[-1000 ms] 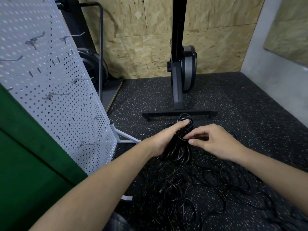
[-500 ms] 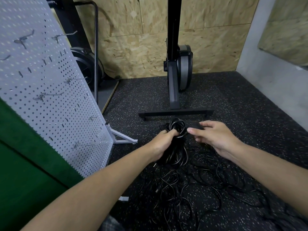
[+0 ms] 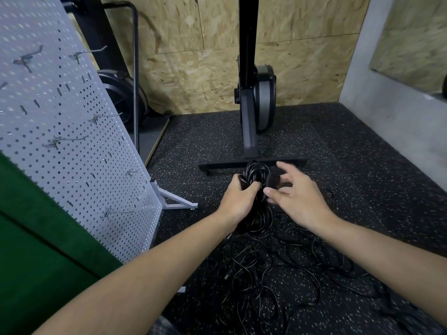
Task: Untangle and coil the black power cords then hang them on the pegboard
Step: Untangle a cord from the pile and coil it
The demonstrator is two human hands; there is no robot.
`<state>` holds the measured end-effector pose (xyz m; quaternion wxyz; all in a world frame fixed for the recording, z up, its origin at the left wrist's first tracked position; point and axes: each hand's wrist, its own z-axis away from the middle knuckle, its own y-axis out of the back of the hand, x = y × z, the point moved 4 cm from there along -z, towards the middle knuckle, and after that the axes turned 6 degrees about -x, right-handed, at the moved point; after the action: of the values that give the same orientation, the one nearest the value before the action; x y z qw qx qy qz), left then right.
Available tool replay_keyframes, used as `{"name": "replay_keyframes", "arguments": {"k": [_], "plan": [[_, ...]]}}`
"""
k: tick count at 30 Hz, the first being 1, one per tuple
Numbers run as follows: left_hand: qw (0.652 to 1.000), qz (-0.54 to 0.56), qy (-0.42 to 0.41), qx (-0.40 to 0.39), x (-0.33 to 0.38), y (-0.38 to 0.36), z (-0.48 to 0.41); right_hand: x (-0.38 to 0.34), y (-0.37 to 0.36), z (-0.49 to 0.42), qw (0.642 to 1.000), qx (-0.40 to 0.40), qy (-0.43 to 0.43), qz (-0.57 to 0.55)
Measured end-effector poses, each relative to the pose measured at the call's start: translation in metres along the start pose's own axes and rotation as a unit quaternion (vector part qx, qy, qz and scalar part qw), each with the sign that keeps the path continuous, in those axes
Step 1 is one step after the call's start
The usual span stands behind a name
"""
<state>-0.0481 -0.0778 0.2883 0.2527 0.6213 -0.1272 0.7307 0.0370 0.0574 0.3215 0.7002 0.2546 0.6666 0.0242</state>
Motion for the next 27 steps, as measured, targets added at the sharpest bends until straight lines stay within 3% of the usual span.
{"name": "replay_keyframes", "arguments": {"k": [5, 10, 13, 17, 24, 27], "plan": [[0.999, 0.022, 0.017, 0.02, -0.002, 0.005, -0.001, 0.009, 0.005, -0.004, 0.998, 0.026, -0.028, -0.047], [0.999, -0.017, 0.01, 0.038, 0.002, 0.005, 0.003, -0.005, -0.002, 0.006, 0.996, 0.019, 0.078, 0.038], [0.998, -0.04, 0.008, 0.05, 0.002, 0.003, 0.003, -0.007, -0.002, 0.003, 0.996, 0.022, 0.072, 0.051], [0.988, -0.13, -0.053, 0.066, 0.012, 0.002, 0.007, 0.0, 0.008, -0.003, 0.998, 0.036, 0.038, 0.034], [0.973, -0.187, -0.101, 0.087, 0.025, -0.003, 0.01, -0.007, 0.003, -0.005, 0.978, 0.009, 0.096, 0.185], [0.971, -0.205, -0.096, 0.079, 0.025, -0.003, 0.01, -0.01, 0.01, -0.006, 0.981, 0.01, 0.089, 0.174]]}}
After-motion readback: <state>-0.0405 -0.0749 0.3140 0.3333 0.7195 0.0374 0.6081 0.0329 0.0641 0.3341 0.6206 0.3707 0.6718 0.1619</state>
